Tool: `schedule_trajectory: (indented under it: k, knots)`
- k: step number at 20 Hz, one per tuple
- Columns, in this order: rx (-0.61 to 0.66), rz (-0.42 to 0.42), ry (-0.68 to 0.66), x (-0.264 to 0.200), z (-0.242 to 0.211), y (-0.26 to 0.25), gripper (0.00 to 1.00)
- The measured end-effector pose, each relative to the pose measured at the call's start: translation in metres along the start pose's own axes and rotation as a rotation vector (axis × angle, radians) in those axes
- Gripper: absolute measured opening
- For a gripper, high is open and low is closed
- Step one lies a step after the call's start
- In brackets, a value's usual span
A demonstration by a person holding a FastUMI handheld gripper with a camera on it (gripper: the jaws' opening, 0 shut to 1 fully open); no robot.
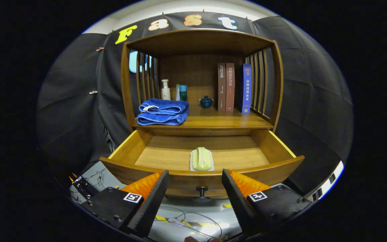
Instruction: Pull open the drawer, take out the items inside it, and place them on the countertop above the cabinet.
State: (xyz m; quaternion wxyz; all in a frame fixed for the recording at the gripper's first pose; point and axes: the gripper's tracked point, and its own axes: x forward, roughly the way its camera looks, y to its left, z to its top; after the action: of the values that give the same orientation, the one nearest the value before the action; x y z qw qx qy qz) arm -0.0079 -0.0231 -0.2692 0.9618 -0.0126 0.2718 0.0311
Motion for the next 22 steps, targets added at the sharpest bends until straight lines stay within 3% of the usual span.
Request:
schedule_trajectory:
  k: [2, 8, 16, 18, 22]
  knots:
    - [0.017, 0.005, 0.058, 0.018, 0.024, 0.001, 0.98]
    - [0.004, 0.031, 0.304, 0.087, 0.036, 0.019, 0.98]
    - [-0.036, -0.096, 0.525, 0.173, -0.024, -0.020, 0.96]
    - [-0.002, -0.092, 0.569, 0.184, -0.037, -0.022, 0.86]
    - [0.022, -0.108, 0.622, 0.193, -0.048, -0.022, 0.45]
